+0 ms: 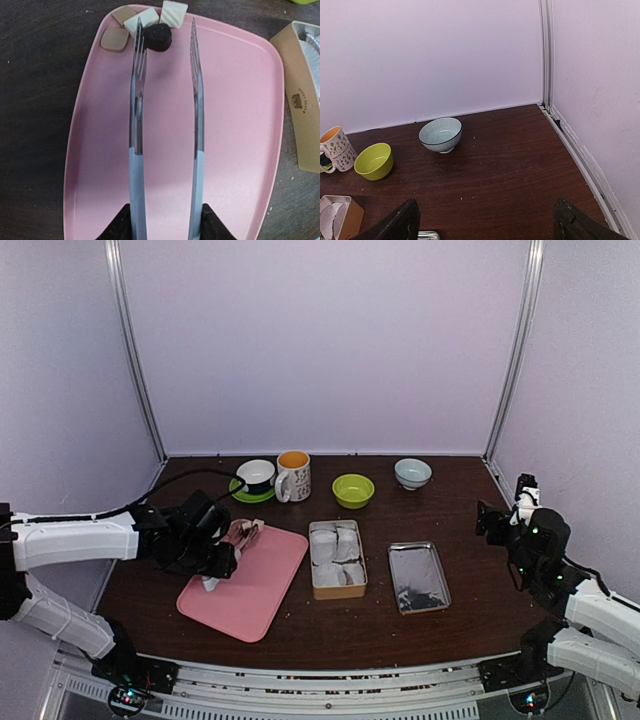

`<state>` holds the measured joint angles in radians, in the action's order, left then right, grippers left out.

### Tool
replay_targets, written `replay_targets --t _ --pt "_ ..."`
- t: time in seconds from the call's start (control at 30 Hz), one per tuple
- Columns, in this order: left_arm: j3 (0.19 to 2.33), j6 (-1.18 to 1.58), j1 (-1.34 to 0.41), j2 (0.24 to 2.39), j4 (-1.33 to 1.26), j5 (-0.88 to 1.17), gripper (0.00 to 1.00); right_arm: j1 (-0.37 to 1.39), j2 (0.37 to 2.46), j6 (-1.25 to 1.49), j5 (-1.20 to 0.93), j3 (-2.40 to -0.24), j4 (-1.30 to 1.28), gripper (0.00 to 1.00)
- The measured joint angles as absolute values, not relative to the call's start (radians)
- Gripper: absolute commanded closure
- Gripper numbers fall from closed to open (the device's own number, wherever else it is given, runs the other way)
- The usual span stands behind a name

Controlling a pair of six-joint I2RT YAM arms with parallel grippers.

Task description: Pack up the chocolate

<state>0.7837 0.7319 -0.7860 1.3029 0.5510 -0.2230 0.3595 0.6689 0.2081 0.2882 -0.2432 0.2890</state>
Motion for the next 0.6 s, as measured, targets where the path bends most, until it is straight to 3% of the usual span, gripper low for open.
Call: replay_targets --t 0.47,0.6 --pt "0.831 0.722 -0.784 1.445 0.556 -0.266 0.59 0.360 0.669 0.208 0.288 -0.243 0.289 0.08" --pt "0.863 0.715 -0.782 1.476 0.554 -0.278 0.63 0.360 0.669 0.208 0.288 -0.243 0.289 0.08"
